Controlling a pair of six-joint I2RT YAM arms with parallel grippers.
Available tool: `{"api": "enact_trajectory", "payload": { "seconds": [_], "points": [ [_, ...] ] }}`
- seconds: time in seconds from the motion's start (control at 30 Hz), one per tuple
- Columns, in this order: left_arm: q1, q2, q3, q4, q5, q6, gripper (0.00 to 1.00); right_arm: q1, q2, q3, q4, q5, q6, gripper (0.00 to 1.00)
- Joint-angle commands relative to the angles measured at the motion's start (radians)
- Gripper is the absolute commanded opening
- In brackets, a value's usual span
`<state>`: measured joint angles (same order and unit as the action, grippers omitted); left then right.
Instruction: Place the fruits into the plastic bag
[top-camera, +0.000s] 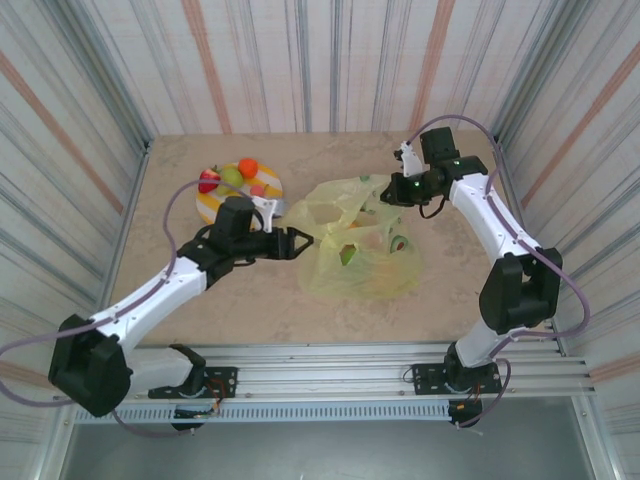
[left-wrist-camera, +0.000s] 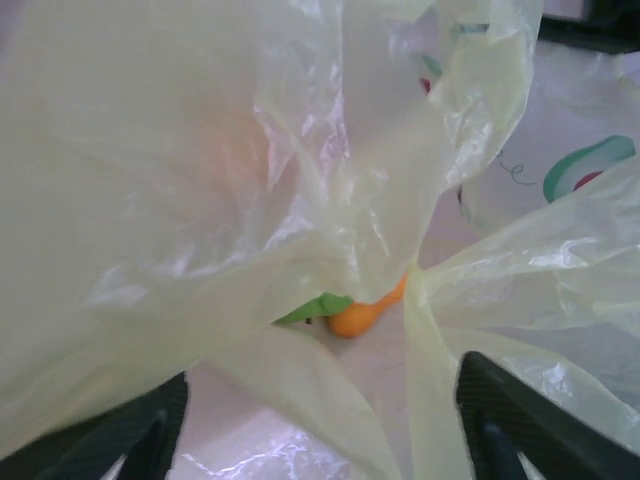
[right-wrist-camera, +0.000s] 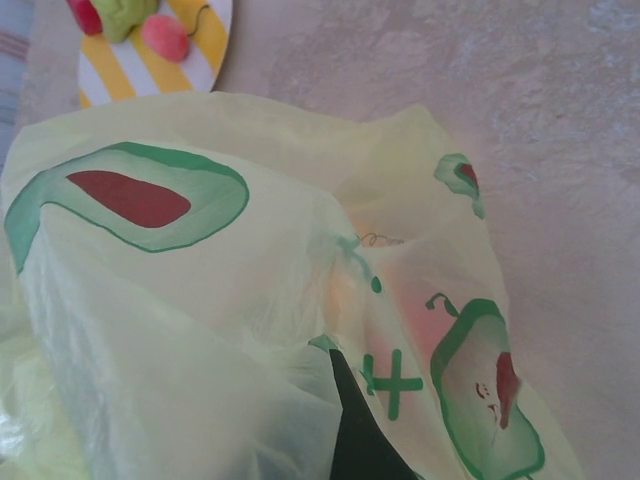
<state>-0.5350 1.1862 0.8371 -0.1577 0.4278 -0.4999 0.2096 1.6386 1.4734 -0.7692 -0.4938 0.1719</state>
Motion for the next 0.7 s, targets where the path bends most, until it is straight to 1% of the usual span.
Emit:
{"api": "enact_trajectory", "payload": {
  "seconds": [0.0, 0.1, 0.17, 0.27, 0.33, 0.47, 0.67],
  "points": [
    [0.055, -0.108, -0.001, -0.068, -0.049, 0.065, 0.84, 0.008, 0.023, 0.001, 0.023, -0.04, 0.006, 0.0],
    [0.117, -0.165, 0.001, -0.078, -0.055, 0.076, 0.89, 0.012, 0.032, 0.002, 0.031, -0.049, 0.008, 0.0],
    [0.156, -0.186, 0.003, -0.079, -0.083, 0.075, 0.9, 0.011, 0.037, 0.002, 0.037, -0.053, 0.008, 0.0],
    [0.229, -0.167, 0.006, -0.061, -0.137, 0.07, 0.91, 0.013, 0.047, 0.003, 0.047, -0.062, 0.009, 0.0],
    [0.269, -0.117, 0.018, -0.053, -0.184, 0.08, 0.91, 0.013, 0.053, 0.003, 0.053, -0.07, 0.011, 0.0],
    [0.313, 0.076, 0.1, -0.045, -0.264, 0.147, 0.9, 0.018, 0.062, 0.005, 0.061, -0.084, 0.013, 0.0],
    [0.324, 0.421, 0.327, -0.107, -0.365, 0.262, 0.89, 0.016, 0.063, 0.007, 0.058, -0.086, 0.008, 0.0]
  ]
}}
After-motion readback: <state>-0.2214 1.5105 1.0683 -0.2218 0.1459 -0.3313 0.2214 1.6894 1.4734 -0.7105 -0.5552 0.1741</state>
